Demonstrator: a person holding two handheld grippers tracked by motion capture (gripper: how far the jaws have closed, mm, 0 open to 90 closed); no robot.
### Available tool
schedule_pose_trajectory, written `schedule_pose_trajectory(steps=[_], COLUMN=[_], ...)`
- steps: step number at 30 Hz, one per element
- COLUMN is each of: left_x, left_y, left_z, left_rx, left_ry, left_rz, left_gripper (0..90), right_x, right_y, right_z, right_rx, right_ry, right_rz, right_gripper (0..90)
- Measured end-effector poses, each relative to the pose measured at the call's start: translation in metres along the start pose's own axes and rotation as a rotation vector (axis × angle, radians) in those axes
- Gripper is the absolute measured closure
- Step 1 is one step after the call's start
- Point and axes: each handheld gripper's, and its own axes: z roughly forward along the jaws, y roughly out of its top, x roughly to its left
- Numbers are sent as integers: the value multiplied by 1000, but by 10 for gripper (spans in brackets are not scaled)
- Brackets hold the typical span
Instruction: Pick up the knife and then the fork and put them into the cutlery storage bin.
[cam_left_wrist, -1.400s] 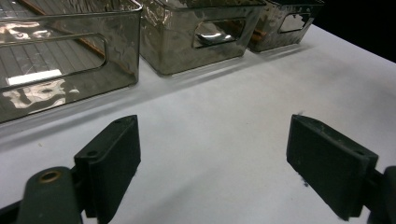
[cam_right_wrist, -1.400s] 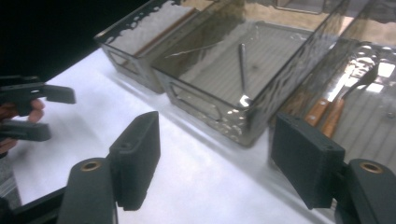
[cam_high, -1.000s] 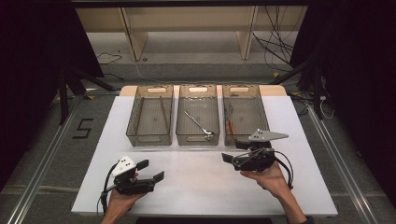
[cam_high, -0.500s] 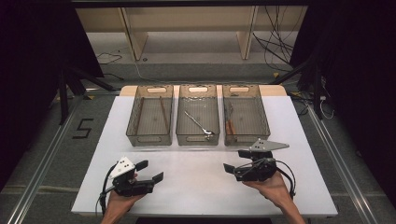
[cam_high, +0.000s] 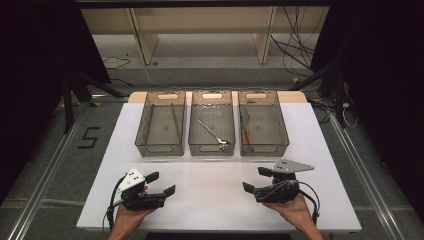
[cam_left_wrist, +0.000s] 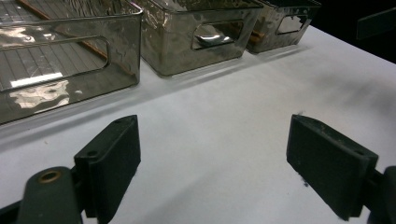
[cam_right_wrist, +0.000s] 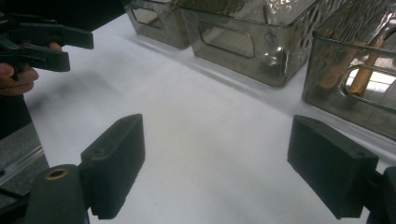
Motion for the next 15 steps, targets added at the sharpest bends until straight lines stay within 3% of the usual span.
schedule_pose_trajectory(steps=[15], left_x=[-1], left_y=[0], left_z=[0], left_rx=[-11], left_ry=[-10], left_rz=[8], left_gripper=[174], right_x=[-2], right_y=[-23], right_z=[-12], right_rx=[-80], right_ry=[-14], right_rz=[3], right_gripper=[186])
